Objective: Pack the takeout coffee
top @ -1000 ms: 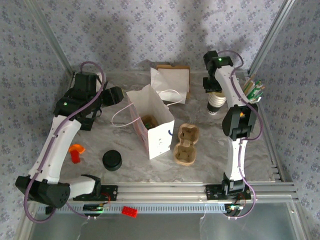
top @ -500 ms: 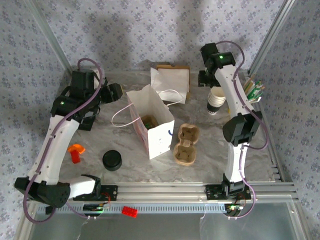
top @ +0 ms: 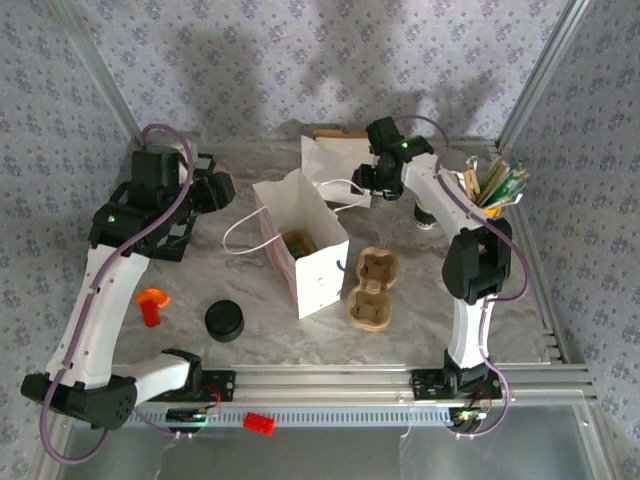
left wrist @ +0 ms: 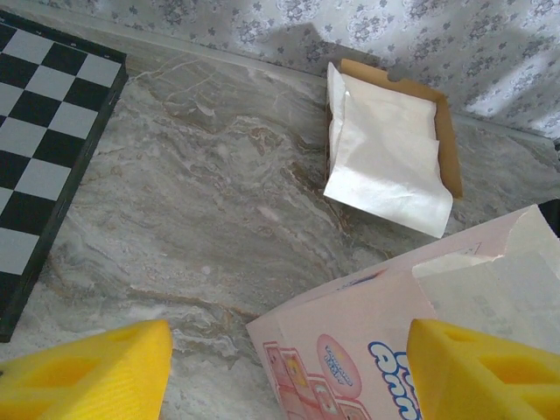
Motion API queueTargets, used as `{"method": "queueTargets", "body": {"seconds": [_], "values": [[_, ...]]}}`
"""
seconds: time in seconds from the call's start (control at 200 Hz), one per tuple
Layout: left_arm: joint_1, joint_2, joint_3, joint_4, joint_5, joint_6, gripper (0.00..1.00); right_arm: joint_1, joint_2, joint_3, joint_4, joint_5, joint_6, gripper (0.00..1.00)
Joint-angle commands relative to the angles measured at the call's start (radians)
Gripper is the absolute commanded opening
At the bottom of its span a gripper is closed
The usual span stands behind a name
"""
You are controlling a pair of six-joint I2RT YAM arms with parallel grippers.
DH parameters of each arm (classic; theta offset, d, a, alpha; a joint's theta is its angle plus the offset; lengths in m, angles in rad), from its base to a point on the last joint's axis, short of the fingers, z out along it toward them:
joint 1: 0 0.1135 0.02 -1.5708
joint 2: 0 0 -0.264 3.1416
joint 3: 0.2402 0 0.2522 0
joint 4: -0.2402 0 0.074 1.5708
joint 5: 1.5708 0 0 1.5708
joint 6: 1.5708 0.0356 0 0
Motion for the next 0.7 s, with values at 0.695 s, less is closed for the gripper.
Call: {"method": "queueTargets", "body": {"seconds": [0.695], "values": [[0.006, -0.008, -0.066, 0.066, -0.117, 0.034, 0.73, -0.058, 0.143, -0.264, 0.510, -0.105, 0.034, 0.78]]}}
